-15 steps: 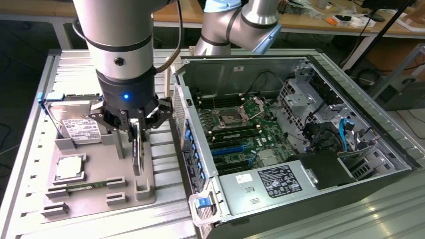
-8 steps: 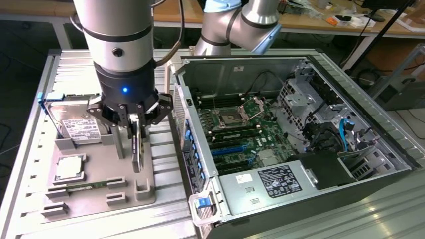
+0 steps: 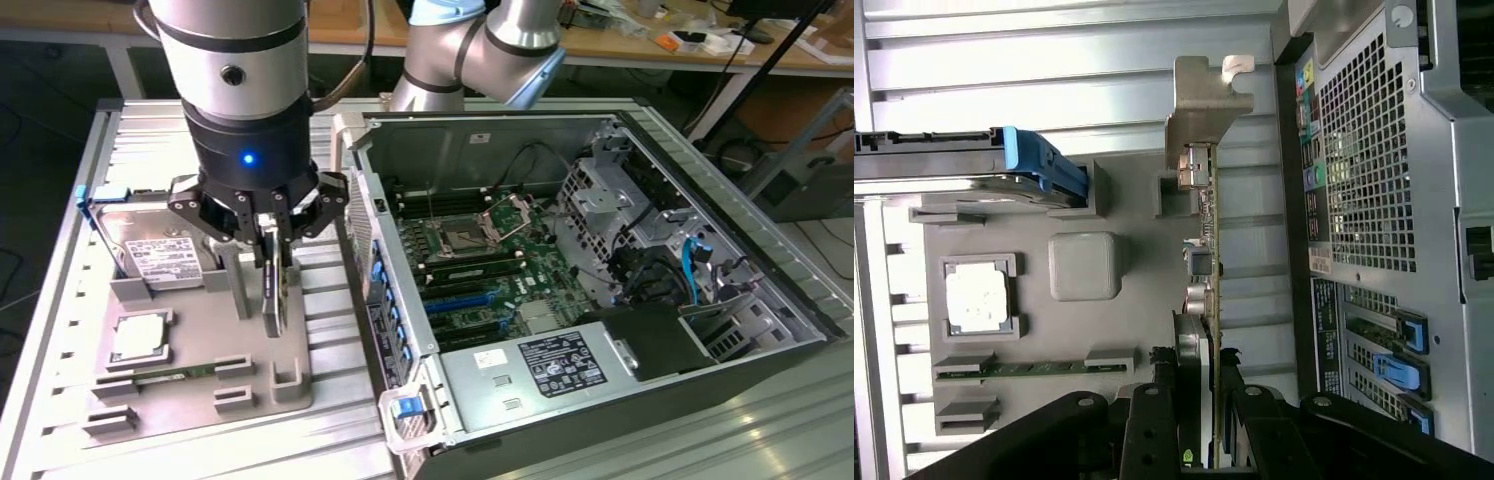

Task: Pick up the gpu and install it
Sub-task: 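Pick up the gpu and move the gpu toward the slot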

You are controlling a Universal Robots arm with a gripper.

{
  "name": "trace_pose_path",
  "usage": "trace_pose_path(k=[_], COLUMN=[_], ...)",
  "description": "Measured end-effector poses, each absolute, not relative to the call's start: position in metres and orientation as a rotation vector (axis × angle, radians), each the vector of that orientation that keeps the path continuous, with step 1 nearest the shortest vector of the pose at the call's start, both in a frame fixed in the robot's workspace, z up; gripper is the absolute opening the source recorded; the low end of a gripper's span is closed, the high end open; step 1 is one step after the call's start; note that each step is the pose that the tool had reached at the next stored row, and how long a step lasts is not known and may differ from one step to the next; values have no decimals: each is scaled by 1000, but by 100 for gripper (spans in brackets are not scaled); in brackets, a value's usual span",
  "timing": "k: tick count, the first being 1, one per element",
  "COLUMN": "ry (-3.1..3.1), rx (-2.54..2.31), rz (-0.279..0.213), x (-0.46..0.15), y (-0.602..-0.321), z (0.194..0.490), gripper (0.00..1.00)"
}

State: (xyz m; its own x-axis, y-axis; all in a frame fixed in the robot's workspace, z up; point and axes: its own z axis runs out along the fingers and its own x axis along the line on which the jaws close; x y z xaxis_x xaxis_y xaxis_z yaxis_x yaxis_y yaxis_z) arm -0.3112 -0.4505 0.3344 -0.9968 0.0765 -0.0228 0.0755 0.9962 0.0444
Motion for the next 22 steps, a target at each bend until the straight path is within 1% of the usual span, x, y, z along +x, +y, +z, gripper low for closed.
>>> trace_pose_path(k=[22], ry=[3114], rx=[119], rz=[68], x=[-311], y=[-451], z=[366], gripper=[27])
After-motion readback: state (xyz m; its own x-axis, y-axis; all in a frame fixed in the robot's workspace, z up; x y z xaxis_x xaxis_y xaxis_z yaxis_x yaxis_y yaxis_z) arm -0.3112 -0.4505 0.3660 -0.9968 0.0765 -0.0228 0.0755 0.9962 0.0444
